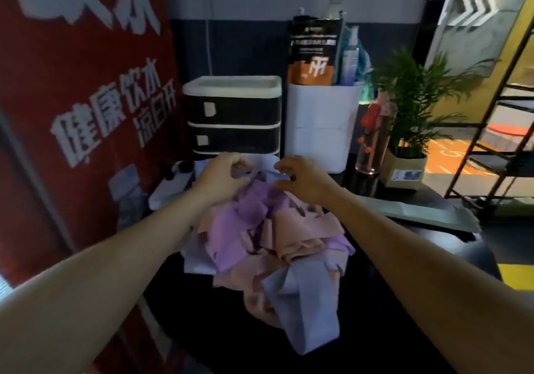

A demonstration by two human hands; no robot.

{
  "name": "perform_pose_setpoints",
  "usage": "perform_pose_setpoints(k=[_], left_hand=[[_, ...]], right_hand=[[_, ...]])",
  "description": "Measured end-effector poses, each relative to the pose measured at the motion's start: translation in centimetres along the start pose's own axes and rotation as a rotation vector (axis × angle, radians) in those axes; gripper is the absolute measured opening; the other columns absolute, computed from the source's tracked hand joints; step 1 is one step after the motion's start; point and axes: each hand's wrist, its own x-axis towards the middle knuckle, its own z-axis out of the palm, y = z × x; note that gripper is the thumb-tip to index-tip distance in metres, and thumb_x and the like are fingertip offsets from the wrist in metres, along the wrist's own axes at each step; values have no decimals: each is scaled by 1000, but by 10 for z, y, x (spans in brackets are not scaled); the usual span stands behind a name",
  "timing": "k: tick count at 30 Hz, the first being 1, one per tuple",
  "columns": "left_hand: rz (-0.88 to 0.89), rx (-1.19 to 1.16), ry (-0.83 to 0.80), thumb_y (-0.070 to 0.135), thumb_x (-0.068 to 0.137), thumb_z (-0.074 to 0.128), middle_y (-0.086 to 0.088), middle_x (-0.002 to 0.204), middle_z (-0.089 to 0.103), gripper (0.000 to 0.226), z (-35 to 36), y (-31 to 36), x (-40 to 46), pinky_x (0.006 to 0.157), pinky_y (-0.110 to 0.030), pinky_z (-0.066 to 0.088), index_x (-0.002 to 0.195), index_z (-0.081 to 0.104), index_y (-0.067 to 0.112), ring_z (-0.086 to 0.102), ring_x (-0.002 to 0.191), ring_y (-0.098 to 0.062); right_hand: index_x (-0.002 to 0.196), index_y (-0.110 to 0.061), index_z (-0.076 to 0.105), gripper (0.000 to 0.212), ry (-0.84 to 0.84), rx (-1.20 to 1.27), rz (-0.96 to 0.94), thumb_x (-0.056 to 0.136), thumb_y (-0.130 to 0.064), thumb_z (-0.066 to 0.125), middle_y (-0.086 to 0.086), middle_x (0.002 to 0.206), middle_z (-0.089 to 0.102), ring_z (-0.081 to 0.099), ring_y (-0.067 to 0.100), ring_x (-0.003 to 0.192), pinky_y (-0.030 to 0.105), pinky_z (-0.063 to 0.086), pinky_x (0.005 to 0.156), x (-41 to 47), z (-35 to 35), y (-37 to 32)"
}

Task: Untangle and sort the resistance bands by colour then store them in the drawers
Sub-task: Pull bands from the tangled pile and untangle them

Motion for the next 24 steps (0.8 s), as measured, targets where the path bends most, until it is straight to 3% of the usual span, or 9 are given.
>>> perform_pose_setpoints(k=[2,7,10,13,15,17,21,24], left_hand=[[-38,-1,6,1,81,67,1,99,56,29,-16,-17,-16,72,-9,33,109,63,2,53,92,-10],[-118,40,3,14,82,70,1,107,56,27,-49,-61,-50,64,-4,33,107,64,10,53,95,-9],[-182,78,-42,27,79,68,1,99,57,17,-64,-86,-66,74,-22,37,94,64,19,59,96,-19],[-251,76,-98,42,73,60,-5,86,54,22,-75,-102,-79,70,-32,41,76,59,20,61,88,-33],[-267,79,-80,28,80,67,-12,92,61,24,-77,-110,-87,76,-34,45,89,66,6,61,89,-27],[-293,86,-47,17,81,70,-13,108,64,28,-74,-122,-93,84,-33,44,105,65,4,59,97,-22],[-435,-44,-80,17,82,69,-12,115,58,28,-58,-143,-96,95,-37,45,109,60,16,55,114,-31],[-527,-98,-103,18,79,74,-4,118,49,54,-39,-151,-100,82,-26,39,124,46,5,52,116,-27]], right_hand=[[109,3,63,33,-20,5,-30,81,-12,69,22,108,64,59,35,101,41,44,89,4,17,-21],[104,-1,64,28,-104,-53,-81,83,-19,68,17,105,64,59,29,95,34,43,79,18,58,-60],[114,-9,62,34,-90,-104,-135,84,-23,67,12,114,60,58,28,102,29,39,79,23,76,-79],[100,-8,67,24,-95,-131,-182,81,-23,66,13,104,63,58,29,96,27,37,74,28,94,-93],[79,-8,67,16,-115,-134,-194,75,-23,61,11,86,64,59,28,82,29,41,67,33,107,-100],[70,-7,62,9,-140,-120,-223,73,-16,61,7,74,59,54,24,74,30,41,66,37,113,-106],[80,-6,62,8,-165,-139,-211,73,-11,62,4,76,49,56,32,80,28,34,75,44,122,-116],[92,-5,64,26,-204,-139,-192,74,-23,56,8,89,53,56,34,92,35,43,84,47,133,-112]])
